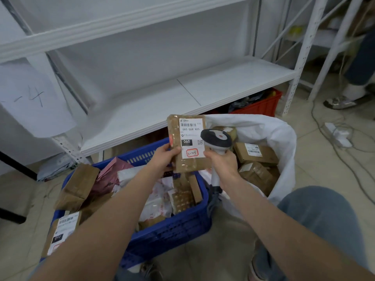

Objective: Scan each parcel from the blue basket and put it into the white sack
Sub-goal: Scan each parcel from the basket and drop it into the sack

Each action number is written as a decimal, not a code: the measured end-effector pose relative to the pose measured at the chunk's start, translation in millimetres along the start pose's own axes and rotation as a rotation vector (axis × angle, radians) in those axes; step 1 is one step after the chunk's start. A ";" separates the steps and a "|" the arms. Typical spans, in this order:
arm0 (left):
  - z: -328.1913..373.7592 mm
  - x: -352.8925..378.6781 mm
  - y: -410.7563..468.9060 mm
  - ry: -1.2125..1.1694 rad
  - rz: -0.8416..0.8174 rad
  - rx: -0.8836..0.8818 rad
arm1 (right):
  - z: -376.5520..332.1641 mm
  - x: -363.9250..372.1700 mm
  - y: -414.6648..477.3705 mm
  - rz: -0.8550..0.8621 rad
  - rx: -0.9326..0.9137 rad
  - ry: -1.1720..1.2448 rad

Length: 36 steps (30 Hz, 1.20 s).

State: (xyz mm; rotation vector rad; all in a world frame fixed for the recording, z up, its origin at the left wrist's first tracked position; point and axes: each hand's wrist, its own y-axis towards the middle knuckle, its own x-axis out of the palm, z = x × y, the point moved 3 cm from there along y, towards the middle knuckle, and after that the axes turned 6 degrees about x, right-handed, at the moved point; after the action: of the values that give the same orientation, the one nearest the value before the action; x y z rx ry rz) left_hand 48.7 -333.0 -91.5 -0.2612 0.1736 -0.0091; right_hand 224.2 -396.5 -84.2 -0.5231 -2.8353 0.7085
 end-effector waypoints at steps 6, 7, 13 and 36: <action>32.5 99.2 57.6 0.122 -0.154 -0.084 | -31.1 -60.5 74.0 0.051 0.113 0.113; 32.1 113.4 65.6 0.151 -0.176 -0.110 | -34.5 -68.1 86.0 0.050 0.125 0.105; 15.8 154.7 115.5 0.232 -0.166 -0.192 | -39.5 -88.0 152.1 0.123 0.179 0.092; -26.6 29.4 156.5 0.301 0.148 -0.049 | 4.2 31.3 195.0 -0.139 0.079 -0.722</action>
State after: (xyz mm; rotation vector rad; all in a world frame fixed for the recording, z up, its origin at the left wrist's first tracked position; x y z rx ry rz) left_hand 71.0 -189.5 -162.2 -0.2950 0.4926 0.1031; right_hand 251.3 -225.6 -179.5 -0.0428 -3.4162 1.1683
